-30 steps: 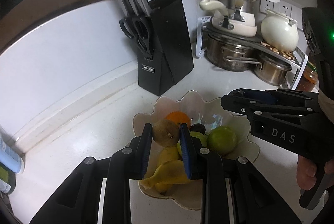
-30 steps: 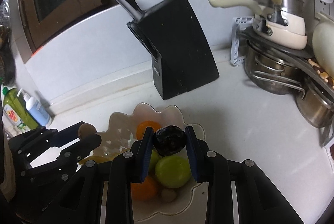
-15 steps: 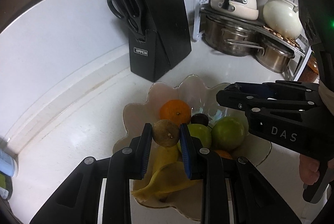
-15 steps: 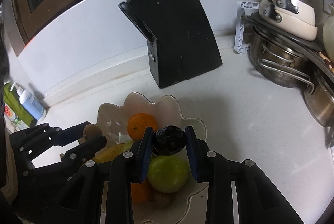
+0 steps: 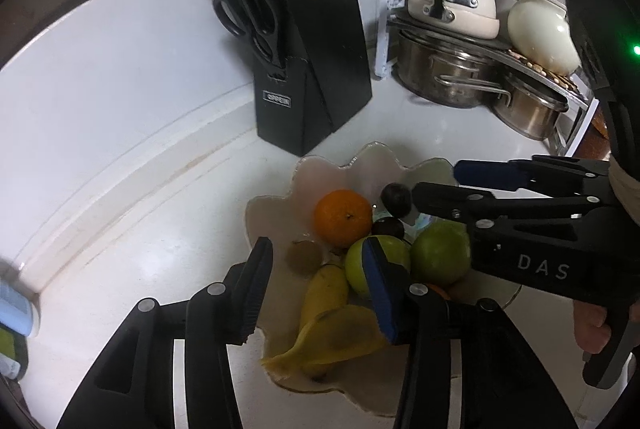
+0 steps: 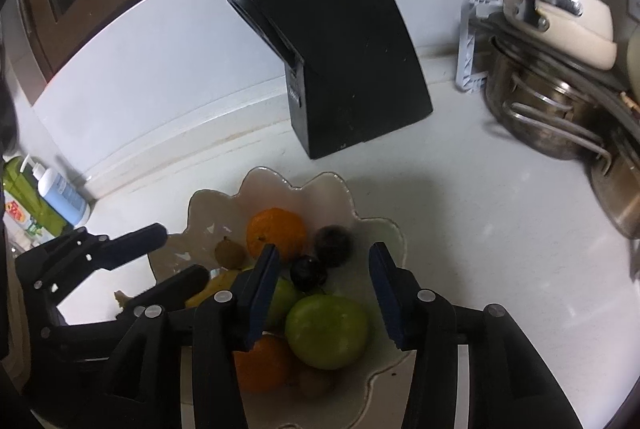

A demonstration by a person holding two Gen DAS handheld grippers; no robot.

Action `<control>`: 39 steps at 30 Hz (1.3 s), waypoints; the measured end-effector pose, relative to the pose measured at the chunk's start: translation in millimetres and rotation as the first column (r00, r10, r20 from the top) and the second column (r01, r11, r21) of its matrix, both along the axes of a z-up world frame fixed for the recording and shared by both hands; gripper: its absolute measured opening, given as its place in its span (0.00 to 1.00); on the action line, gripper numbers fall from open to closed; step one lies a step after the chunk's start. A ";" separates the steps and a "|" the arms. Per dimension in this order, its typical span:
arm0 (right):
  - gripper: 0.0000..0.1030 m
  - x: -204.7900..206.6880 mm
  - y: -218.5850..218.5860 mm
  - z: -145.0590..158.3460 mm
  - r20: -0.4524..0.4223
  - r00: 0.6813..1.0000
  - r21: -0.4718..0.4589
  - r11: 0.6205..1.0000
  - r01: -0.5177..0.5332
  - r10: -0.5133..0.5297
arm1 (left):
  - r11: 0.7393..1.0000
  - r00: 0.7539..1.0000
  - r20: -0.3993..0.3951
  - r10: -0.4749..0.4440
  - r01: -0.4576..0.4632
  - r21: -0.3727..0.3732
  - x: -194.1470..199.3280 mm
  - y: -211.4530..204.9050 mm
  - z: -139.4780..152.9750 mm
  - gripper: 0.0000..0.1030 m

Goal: Organize fruits

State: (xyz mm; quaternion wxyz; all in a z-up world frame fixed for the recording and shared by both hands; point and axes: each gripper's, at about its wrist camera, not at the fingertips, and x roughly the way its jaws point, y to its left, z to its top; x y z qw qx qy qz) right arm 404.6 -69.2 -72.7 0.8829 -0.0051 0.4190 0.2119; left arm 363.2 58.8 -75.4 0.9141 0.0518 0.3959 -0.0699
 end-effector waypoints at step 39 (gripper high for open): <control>0.93 -253.8 -101.4 98.2 0.373 0.792 0.047 0.862 0.505 -0.484 | 0.999 0.920 0.390 0.028 -0.038 0.018 -204.3 -46.5 99.8 1.00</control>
